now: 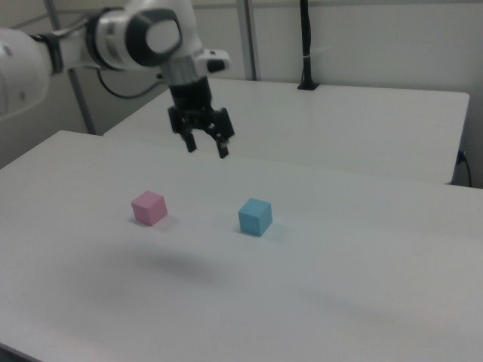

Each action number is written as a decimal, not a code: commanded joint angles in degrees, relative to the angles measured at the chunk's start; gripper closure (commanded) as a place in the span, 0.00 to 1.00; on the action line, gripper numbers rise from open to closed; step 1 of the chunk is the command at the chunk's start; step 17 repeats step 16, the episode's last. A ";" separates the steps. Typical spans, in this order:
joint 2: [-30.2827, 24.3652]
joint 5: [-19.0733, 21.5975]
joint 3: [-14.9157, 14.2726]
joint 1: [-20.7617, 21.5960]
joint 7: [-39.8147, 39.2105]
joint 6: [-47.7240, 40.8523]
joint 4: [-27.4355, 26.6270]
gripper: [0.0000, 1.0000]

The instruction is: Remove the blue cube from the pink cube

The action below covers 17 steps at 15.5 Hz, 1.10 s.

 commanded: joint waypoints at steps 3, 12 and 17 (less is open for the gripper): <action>-13.37 1.92 -0.45 1.04 -0.58 -5.54 -8.65 0.00; -17.70 4.38 -7.84 11.85 -6.29 -5.45 -13.85 0.00; -16.81 4.29 -7.84 11.76 -5.59 -2.81 -13.50 0.00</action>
